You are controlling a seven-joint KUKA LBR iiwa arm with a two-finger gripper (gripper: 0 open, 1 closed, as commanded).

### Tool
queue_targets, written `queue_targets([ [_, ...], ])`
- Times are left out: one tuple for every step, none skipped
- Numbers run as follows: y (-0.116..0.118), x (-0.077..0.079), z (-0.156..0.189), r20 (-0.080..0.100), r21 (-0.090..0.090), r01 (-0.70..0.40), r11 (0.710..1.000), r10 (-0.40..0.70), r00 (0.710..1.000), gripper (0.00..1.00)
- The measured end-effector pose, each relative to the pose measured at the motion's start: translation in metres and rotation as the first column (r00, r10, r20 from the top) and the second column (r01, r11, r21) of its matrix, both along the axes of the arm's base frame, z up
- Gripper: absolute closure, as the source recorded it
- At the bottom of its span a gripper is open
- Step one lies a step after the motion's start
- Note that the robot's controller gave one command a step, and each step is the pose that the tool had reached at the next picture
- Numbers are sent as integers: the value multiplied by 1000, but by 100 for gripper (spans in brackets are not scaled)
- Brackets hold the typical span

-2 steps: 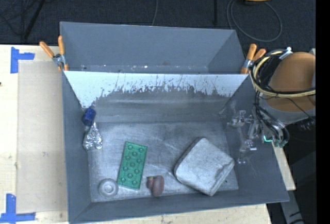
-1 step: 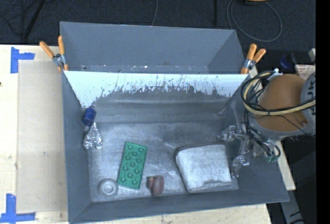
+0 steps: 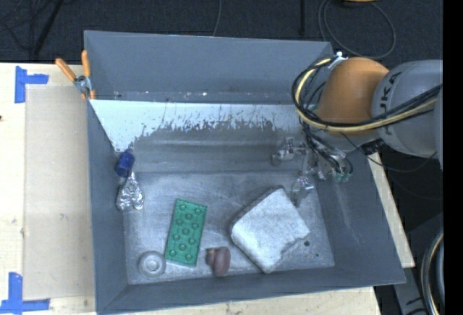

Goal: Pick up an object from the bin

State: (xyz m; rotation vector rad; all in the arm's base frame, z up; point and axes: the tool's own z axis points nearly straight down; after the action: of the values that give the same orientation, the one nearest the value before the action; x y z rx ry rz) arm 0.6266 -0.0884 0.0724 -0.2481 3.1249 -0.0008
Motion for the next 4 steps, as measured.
queue_targets([
  [69,-33,51,-4,3,-112,994,112,994,0],
  [140,-33,45,-5,3,-212,977,212,977,0],
  [130,-14,1,3,-2,-419,908,419,908,0],
  [161,-78,25,-3,2,-401,916,401,916,0],
])
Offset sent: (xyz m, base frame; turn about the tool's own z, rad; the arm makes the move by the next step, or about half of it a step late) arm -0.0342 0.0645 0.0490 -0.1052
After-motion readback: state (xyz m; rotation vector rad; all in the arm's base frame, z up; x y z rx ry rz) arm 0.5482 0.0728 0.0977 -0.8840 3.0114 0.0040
